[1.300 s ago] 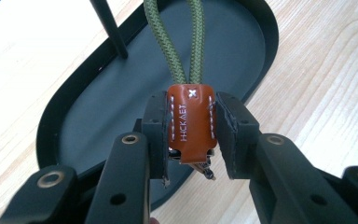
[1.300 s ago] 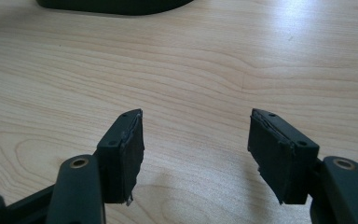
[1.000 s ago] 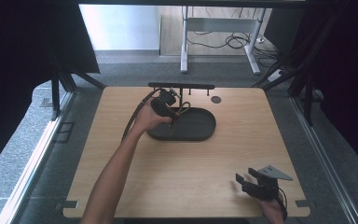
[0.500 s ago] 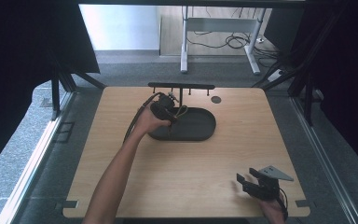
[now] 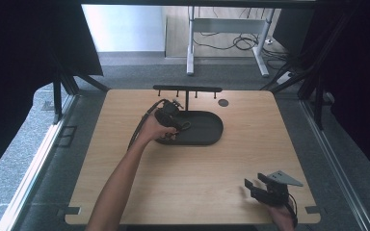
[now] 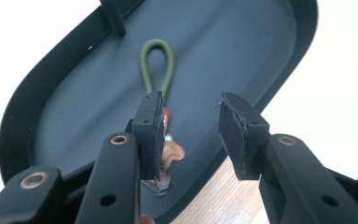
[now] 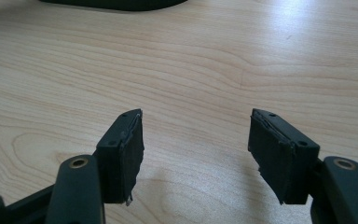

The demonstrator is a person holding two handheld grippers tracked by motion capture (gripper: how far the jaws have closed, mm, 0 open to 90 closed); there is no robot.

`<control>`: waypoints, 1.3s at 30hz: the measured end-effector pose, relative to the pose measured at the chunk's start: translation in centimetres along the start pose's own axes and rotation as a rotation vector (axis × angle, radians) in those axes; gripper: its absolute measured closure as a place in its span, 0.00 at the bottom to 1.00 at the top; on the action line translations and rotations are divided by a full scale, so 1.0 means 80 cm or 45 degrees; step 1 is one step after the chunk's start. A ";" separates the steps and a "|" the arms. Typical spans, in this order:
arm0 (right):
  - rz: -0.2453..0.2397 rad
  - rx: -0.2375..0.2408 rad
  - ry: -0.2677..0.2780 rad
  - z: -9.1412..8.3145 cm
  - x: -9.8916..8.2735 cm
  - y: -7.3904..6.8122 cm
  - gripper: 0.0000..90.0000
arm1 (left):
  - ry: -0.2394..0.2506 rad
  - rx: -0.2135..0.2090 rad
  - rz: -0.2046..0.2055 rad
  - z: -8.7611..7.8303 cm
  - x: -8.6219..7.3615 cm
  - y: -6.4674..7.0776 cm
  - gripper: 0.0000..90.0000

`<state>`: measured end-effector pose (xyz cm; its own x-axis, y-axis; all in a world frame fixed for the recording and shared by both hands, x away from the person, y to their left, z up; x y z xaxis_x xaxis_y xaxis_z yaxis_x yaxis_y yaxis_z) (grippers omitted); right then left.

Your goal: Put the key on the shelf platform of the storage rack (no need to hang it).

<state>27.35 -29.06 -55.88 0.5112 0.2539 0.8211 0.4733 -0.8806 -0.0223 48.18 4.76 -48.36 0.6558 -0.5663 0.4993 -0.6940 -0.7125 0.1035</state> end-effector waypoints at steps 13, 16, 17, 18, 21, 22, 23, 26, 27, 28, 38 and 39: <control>-0.015 0.002 0.001 0.002 0.001 -0.002 0.40 | 0.068 -0.043 0.017 -0.032 -0.018 0.015 0.64; -0.016 0.006 0.004 0.002 0.002 -0.003 0.40 | 0.069 -0.048 0.030 -0.042 -0.029 0.024 0.61; -0.016 0.006 0.004 0.002 0.002 -0.003 0.40 | 0.069 -0.048 0.030 -0.042 -0.029 0.024 0.60; -0.015 0.009 0.008 0.002 0.002 -0.003 0.40 | 0.081 -0.043 0.038 -0.050 -0.036 0.028 0.60; -0.017 0.013 0.021 0.000 0.005 -0.005 0.40 | 0.117 -0.056 0.035 -0.065 -0.050 0.035 0.59; -0.016 0.015 0.025 0.000 0.006 -0.006 0.40 | 0.123 -0.066 0.024 -0.067 -0.053 0.037 0.58; -0.016 0.014 0.033 0.000 0.007 -0.006 0.40 | 0.131 -0.080 0.018 -0.071 -0.059 0.041 0.58; -0.017 0.016 0.035 0.000 0.008 -0.007 0.40 | 0.146 -0.078 0.021 -0.076 -0.069 0.046 0.57; -0.020 0.017 0.034 0.000 0.008 -0.007 0.40 | 0.157 -0.082 0.027 -0.080 -0.077 0.049 0.57; -0.019 0.017 0.033 0.000 0.009 -0.008 0.40 | 0.167 -0.084 0.030 -0.082 -0.084 0.051 0.57; -0.019 0.021 0.038 0.000 0.011 -0.010 0.39 | 0.171 -0.060 0.045 -0.083 -0.143 0.071 0.55; -0.019 0.020 0.037 0.000 0.010 -0.010 0.39 | 0.175 -0.073 0.037 -0.082 -0.148 0.073 0.55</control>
<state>27.38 -28.15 -55.17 0.4829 0.2550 0.8377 0.4923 -0.8702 -0.0189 34.41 9.97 -48.00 0.5909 -0.5216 0.6154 -0.7307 -0.6694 0.1343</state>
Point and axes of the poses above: each handheld gripper's, and its own axes: z roughly forward along the jaws, x roughly out of its top, y roughly to its right, the point moved 4 cm from there along z, roughly forward along the jaws, and after that the axes turned 6 degrees about -z, right-handed, at the moved point
